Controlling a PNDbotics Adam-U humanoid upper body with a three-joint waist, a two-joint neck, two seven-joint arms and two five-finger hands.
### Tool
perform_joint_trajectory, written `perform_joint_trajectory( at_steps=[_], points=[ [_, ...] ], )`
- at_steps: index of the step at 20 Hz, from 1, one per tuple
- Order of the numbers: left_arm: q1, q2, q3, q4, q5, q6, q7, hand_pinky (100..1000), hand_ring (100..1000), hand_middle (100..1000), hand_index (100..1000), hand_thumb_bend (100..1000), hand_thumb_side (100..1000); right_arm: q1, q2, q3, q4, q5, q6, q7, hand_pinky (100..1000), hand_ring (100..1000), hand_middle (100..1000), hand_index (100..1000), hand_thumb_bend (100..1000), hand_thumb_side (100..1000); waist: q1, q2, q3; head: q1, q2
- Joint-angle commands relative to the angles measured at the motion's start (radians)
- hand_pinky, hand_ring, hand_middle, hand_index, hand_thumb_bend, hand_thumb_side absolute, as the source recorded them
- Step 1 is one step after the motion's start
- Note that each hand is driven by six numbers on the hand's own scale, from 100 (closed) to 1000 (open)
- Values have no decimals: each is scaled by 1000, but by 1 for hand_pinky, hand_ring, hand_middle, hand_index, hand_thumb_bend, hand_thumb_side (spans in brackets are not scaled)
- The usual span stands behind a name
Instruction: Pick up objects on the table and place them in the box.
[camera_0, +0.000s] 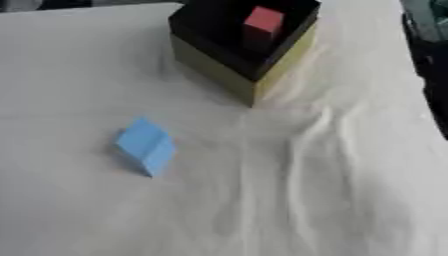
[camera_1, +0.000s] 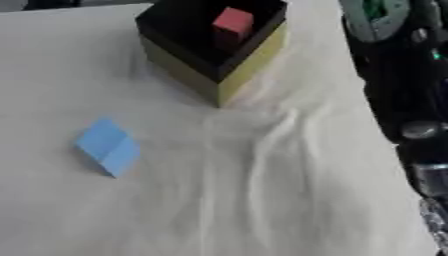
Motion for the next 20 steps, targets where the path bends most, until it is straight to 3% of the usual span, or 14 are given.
perform_joint_trajectory(
  at_steps=[1,7,11,18,20],
  points=[
    [-26,95,-14,-17,-69,7,-2,704,755,705,717,100,831,18,-66,-3,-128,-98,36,-32,779,742,612,849,100,619,2,-29,-3,22,13],
    [-74,253,-69,-17,-218,-20,-36,732,772,717,752,103,751,120,-133,-28,-277,-238,74,-60,783,734,606,843,100,648,6,-28,-14,43,0],
    [-124,344,-123,-17,-284,-34,-99,744,775,720,779,175,739,168,-157,-54,-340,-280,97,-74,785,732,605,842,100,656,9,-26,-25,51,-10],
    [-230,455,-236,-17,-261,-86,-312,771,798,745,822,215,756,200,-170,-79,-397,-332,106,-111,788,731,605,838,100,646,12,-24,-43,58,-12],
    [-253,473,-265,-17,-244,-103,-397,780,807,752,825,304,772,204,-172,-80,-403,-340,106,-113,788,730,605,838,100,649,13,-24,-47,63,-11]
  ],
)
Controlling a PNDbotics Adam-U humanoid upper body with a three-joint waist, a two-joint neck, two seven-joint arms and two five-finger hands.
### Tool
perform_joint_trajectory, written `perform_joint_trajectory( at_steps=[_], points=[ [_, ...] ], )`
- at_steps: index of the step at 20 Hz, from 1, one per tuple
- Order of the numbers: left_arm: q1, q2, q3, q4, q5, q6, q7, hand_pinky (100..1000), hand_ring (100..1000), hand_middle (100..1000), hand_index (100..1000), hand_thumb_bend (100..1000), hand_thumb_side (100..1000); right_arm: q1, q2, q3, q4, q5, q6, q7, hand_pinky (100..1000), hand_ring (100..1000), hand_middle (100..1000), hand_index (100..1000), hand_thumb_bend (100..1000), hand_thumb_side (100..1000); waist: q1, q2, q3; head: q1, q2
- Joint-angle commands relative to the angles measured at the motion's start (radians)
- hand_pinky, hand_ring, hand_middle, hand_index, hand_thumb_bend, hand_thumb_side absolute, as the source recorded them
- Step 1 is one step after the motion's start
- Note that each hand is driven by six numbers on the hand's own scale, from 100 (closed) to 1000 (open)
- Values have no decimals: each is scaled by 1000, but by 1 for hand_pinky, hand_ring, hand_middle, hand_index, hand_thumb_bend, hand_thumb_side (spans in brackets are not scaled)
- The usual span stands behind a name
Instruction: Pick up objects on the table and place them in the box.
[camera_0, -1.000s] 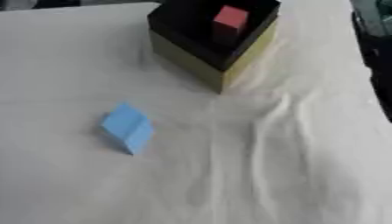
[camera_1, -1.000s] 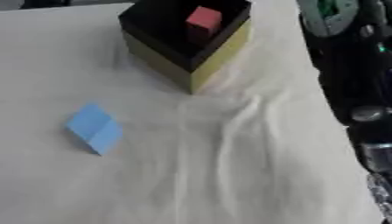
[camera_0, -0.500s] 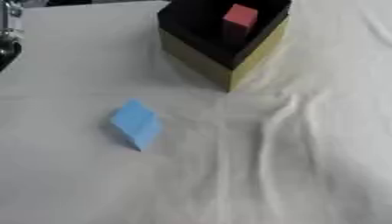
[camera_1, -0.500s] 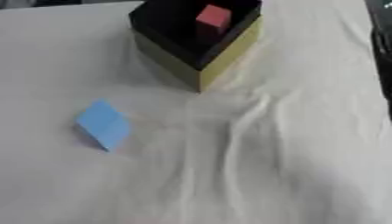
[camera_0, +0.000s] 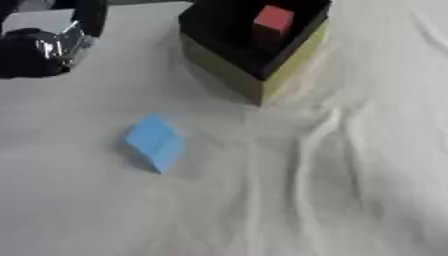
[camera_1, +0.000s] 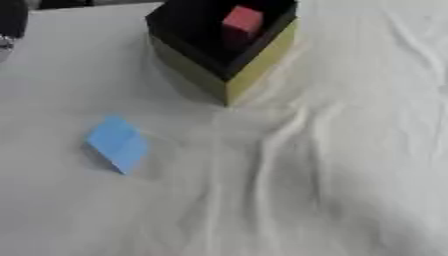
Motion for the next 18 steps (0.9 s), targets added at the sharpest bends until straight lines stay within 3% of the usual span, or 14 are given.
perform_joint_trajectory(
  at_steps=[1,6,12,18],
  points=[
    [-37,61,-35,-14,30,-21,-127,780,807,749,823,313,765,-10,-28,-16,-29,-20,-1,-9,789,730,605,838,100,652,1,-22,-2,9,-9],
    [-72,73,-75,-14,76,-26,-287,788,817,750,829,384,704,-5,-25,-20,-35,-24,1,-9,791,730,605,839,100,669,3,-22,-5,9,-14],
    [-60,97,-101,-14,58,-69,-427,822,853,786,862,630,655,-3,-19,-21,-36,-25,0,-1,792,726,603,838,100,691,5,-22,-8,-5,-20],
    [-56,112,-123,-14,20,-94,-544,833,869,810,884,640,633,4,-14,-26,-36,-26,2,7,793,723,601,838,100,715,4,-22,-9,-10,-23]
  ],
)
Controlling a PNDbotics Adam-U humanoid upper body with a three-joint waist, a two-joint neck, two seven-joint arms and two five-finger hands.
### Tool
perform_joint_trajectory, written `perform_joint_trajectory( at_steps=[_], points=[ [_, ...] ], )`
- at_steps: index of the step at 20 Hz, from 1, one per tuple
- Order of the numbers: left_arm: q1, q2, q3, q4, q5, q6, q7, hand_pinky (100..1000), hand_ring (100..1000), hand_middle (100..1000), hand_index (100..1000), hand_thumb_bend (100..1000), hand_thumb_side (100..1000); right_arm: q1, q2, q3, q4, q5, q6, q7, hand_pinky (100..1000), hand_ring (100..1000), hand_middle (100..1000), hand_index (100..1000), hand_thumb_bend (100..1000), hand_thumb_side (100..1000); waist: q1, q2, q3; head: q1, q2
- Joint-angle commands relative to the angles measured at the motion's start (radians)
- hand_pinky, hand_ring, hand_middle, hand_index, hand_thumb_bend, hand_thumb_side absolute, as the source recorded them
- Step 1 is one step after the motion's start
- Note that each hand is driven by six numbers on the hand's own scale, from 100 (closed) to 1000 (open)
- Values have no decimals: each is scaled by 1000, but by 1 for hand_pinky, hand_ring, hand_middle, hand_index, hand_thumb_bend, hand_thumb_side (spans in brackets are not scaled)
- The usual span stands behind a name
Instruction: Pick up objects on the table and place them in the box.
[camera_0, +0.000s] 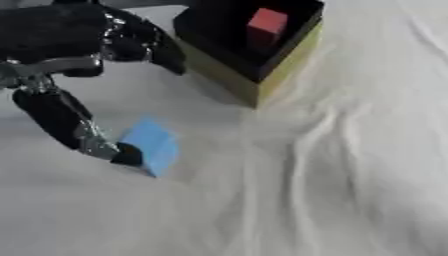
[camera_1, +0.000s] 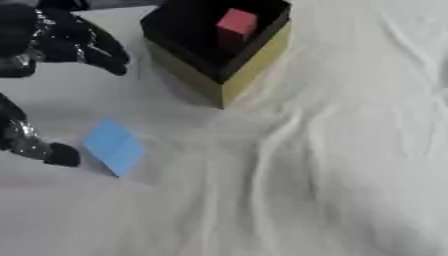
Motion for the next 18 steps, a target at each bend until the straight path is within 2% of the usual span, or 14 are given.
perform_joint_trajectory(
  at_steps=[1,4,9,14,18],
  points=[
    [-5,44,-4,-13,-17,-9,-61,839,874,815,892,667,642,-12,-14,-16,-18,-8,0,5,793,722,601,838,100,718,-1,-21,-1,-3,-11],
    [-8,52,-7,-13,-49,-21,-102,849,879,824,916,730,646,-6,-11,-19,-19,-9,1,9,794,719,598,836,100,731,0,-22,-1,-5,-10],
    [1,53,-23,-13,-113,-25,-129,848,882,829,920,671,605,1,-7,-23,-23,-10,3,18,794,716,597,836,100,746,2,-23,-3,-6,-11],
    [12,46,-46,-8,-142,15,-156,853,886,844,914,658,604,7,-7,-29,-25,-10,4,20,794,715,596,832,100,758,2,-20,-8,-4,-11],
    [9,28,-67,36,-163,39,-149,857,886,842,912,642,599,13,-6,-35,-27,-8,6,25,795,715,596,832,100,771,2,-18,-12,-3,-10]
  ],
)
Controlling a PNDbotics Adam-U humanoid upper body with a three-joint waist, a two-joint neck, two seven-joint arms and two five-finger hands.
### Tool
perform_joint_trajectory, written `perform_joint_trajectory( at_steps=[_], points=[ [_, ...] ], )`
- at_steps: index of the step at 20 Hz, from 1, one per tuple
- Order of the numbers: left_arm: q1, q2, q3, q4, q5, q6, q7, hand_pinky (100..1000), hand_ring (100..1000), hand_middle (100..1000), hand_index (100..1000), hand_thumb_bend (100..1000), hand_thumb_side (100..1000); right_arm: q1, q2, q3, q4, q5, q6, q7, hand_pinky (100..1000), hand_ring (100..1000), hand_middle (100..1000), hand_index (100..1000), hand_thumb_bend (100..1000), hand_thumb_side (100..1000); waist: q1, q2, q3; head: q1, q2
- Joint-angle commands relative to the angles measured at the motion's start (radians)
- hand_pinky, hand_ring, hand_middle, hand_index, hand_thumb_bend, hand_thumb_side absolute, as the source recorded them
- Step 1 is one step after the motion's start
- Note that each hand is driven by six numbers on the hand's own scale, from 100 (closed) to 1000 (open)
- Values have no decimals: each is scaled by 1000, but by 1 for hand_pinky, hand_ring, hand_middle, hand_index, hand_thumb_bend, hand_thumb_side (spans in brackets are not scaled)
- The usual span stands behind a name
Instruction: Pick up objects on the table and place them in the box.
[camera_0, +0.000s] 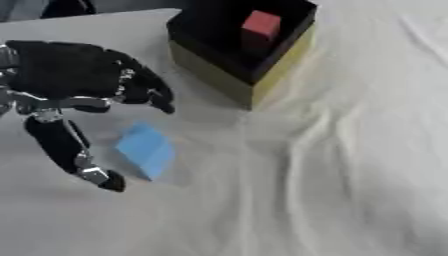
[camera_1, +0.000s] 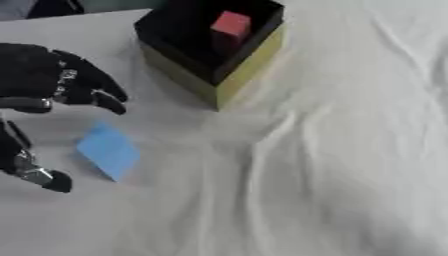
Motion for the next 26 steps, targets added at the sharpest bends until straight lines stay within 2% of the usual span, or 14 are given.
perform_joint_trajectory(
  at_steps=[1,7,12,20,26],
  points=[
    [-13,5,-8,31,-21,-4,-10,857,885,841,911,641,600,-12,-9,-16,-21,-3,0,6,795,715,596,832,100,771,-4,-18,-1,2,-7],
    [-21,-19,-25,111,-81,-13,-2,864,890,845,914,648,593,-7,-7,-23,-23,-5,4,6,796,713,594,830,100,773,-6,-14,-4,6,-6],
    [-28,-42,-25,176,-121,-13,29,863,888,840,905,590,593,-4,-5,-26,-23,-6,6,9,797,713,593,829,100,785,-9,-12,-4,7,-9],
    [-39,-76,-40,268,-135,-25,43,852,879,824,886,553,604,3,-2,-36,-25,-5,11,8,799,712,593,829,100,784,-11,-8,-8,13,-14],
    [-38,-84,-51,288,-119,-46,38,832,859,807,865,553,582,9,-2,-46,-26,-3,18,1,799,711,592,828,100,784,-11,-5,-9,16,-15]
  ],
)
